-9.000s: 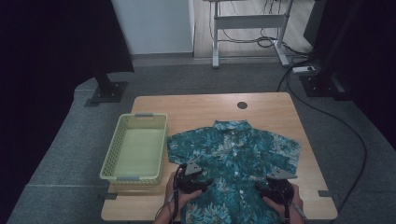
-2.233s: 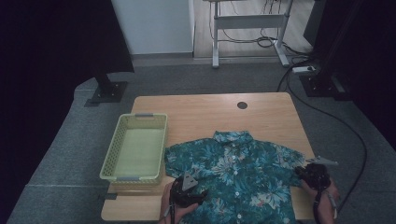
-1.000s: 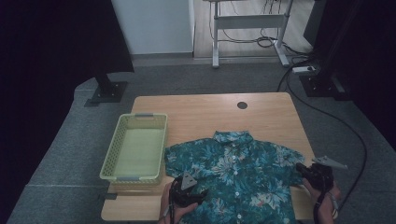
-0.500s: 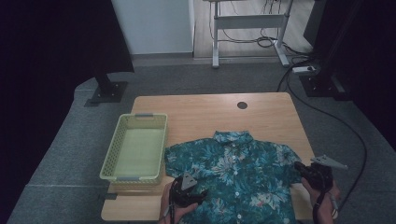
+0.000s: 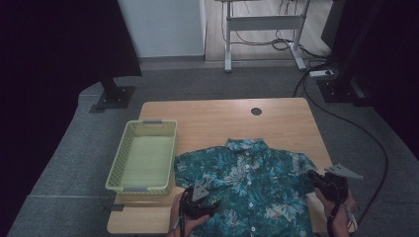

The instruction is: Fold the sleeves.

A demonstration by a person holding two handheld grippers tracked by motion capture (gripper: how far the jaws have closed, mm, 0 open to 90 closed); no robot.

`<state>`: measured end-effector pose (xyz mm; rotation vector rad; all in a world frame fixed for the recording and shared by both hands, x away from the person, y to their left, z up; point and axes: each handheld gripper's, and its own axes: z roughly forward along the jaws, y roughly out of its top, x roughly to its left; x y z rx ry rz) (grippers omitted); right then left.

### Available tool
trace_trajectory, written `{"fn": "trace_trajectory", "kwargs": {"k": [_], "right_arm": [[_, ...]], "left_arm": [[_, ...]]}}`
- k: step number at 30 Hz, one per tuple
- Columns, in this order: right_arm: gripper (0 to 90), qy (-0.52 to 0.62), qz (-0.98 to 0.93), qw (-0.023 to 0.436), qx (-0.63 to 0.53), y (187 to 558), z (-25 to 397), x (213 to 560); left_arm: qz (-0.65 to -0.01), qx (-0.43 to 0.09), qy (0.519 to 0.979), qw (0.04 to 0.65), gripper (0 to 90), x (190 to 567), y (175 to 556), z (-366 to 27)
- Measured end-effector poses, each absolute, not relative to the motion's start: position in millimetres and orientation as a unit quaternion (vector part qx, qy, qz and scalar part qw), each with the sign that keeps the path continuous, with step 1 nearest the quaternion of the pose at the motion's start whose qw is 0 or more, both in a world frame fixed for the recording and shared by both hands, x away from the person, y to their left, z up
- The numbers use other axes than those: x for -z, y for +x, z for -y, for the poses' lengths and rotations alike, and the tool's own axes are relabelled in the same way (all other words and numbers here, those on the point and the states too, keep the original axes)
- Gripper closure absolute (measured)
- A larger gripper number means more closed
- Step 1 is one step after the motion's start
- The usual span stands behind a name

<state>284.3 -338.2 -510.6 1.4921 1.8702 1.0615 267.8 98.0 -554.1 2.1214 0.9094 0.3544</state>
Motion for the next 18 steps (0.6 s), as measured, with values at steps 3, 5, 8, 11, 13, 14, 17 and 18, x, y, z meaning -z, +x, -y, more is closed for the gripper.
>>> {"fn": "trace_trajectory", "kwargs": {"k": [3, 5, 8, 11, 13, 14, 17, 18], "right_arm": [[86.7, 0.545, -0.694, 0.263, -0.391, 284, 334, 511], [86.7, 0.541, -0.695, 0.264, -0.393, 284, 331, 511], [86.7, 0.534, -0.699, 0.264, -0.395, 285, 327, 511], [86.7, 0.531, -0.702, 0.255, -0.400, 286, 324, 512], [86.7, 0.529, -0.704, 0.253, -0.400, 286, 321, 513], [86.7, 0.527, -0.705, 0.253, -0.402, 287, 320, 513], [86.7, 0.521, -0.709, 0.255, -0.401, 287, 315, 513], [86.7, 0.519, -0.710, 0.256, -0.401, 287, 313, 513]], "left_arm": [[-0.358, -0.140, 0.836, 0.392, 37.2, 554, 268, -98], [-0.358, -0.139, 0.836, 0.392, 37.2, 554, 268, -98], [-0.358, -0.140, 0.836, 0.392, 37.2, 554, 268, -98], [-0.358, -0.140, 0.836, 0.392, 37.2, 554, 268, -98], [-0.358, -0.140, 0.836, 0.392, 37.2, 554, 268, -98], [-0.358, -0.140, 0.836, 0.392, 37.2, 554, 268, -98], [-0.358, -0.140, 0.836, 0.392, 37.2, 554, 268, -98], [-0.358, -0.140, 0.836, 0.392, 37.2, 554, 268, -98]]}}
